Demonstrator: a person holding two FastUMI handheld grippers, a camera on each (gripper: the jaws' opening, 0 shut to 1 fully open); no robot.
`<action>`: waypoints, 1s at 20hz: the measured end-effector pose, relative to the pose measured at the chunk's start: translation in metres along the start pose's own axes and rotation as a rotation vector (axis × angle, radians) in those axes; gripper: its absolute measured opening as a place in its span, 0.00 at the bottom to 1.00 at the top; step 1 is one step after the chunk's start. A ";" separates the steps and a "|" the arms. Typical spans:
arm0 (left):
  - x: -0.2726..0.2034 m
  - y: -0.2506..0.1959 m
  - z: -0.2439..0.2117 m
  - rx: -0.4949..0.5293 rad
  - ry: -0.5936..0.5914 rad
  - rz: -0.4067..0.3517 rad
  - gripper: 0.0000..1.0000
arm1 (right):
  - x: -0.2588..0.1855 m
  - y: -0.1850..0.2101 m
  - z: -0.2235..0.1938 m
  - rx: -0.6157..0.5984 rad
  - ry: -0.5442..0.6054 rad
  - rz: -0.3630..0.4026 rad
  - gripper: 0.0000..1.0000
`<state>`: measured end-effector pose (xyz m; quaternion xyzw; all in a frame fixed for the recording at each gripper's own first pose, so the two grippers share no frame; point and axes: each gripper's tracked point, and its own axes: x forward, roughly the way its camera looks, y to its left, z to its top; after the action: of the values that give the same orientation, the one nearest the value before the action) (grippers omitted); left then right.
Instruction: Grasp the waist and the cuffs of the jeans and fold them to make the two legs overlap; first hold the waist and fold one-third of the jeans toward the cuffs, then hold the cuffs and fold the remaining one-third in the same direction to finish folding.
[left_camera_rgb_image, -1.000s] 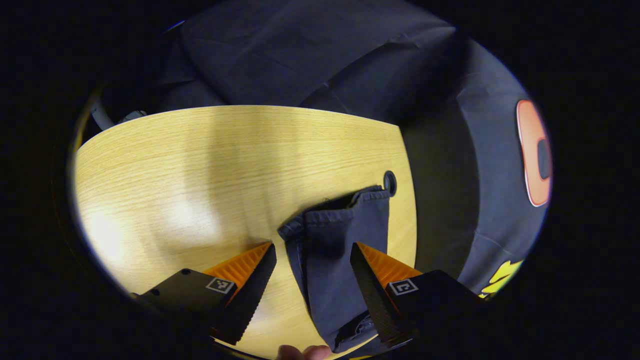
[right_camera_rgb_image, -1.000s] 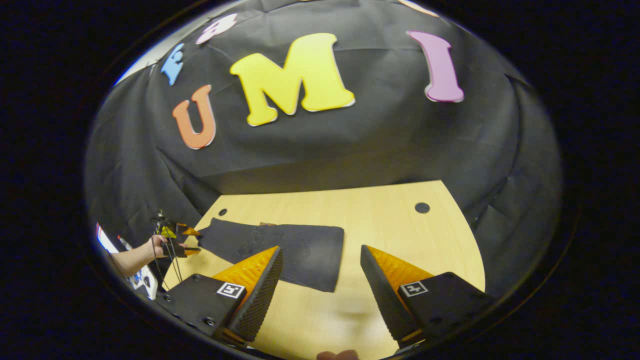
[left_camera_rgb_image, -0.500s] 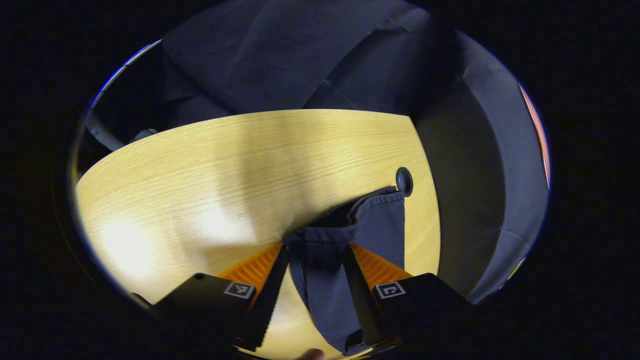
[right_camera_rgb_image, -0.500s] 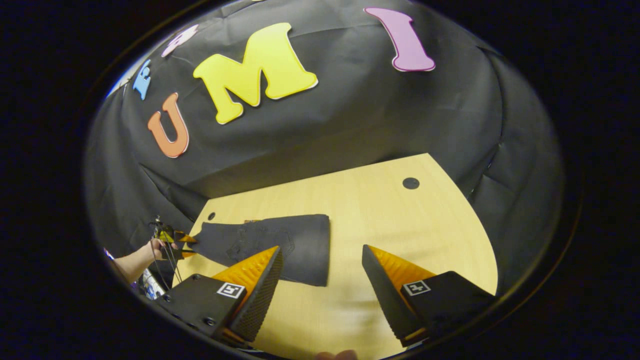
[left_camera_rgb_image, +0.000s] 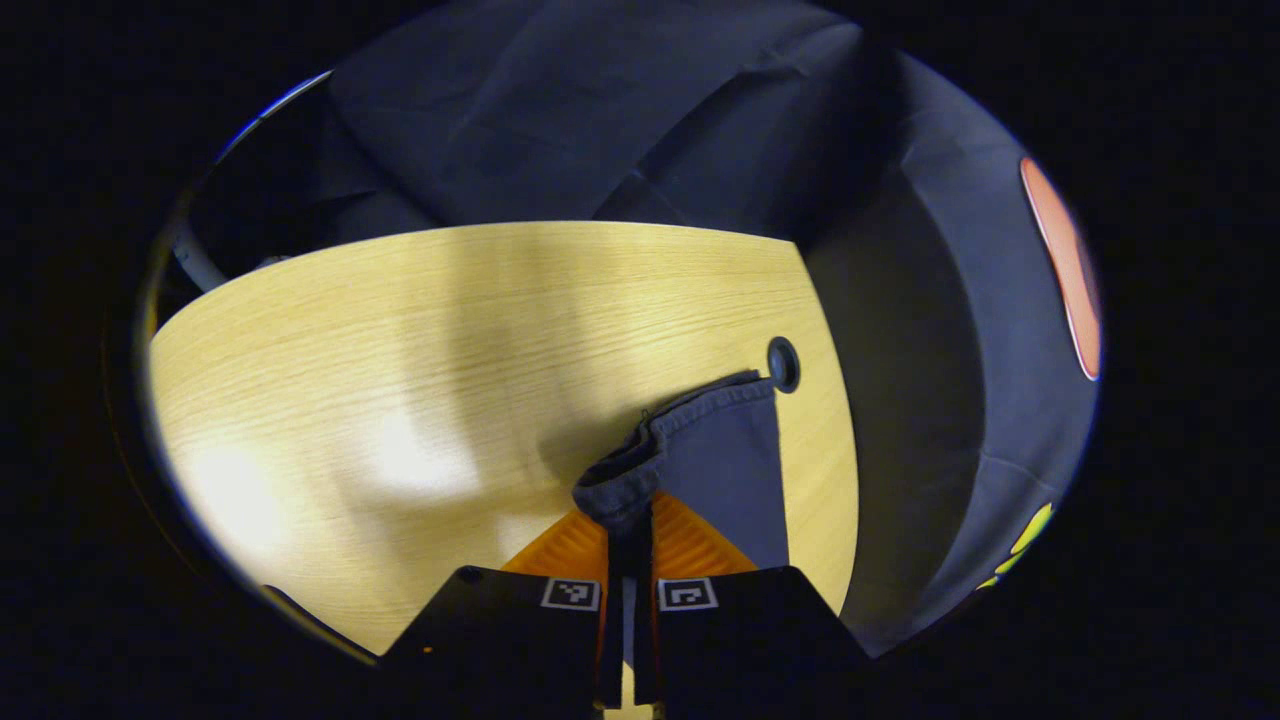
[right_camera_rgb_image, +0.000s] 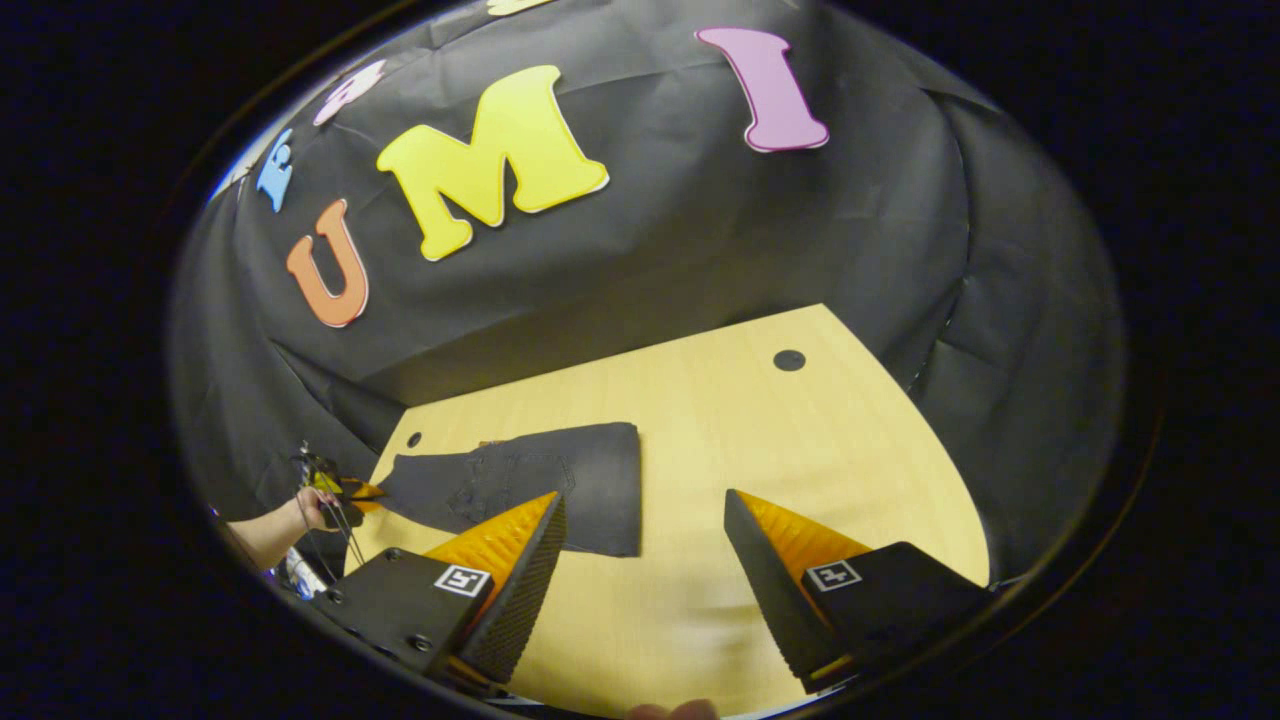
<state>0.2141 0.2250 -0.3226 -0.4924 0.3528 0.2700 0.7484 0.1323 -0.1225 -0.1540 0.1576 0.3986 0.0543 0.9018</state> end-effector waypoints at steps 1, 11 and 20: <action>-0.008 -0.010 0.000 0.035 -0.019 -0.035 0.07 | -0.009 0.003 -0.004 -0.014 -0.009 -0.002 0.98; -0.131 -0.175 -0.073 0.592 -0.206 -0.421 0.07 | -0.104 0.028 -0.019 -0.099 -0.170 -0.037 0.93; -0.153 -0.241 -0.284 0.959 -0.194 -0.638 0.06 | -0.159 -0.034 -0.045 -0.045 -0.186 -0.196 0.93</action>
<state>0.2279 -0.1364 -0.1447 -0.1534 0.1997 -0.1147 0.9609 -0.0094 -0.1796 -0.0823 0.1018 0.3255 -0.0402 0.9392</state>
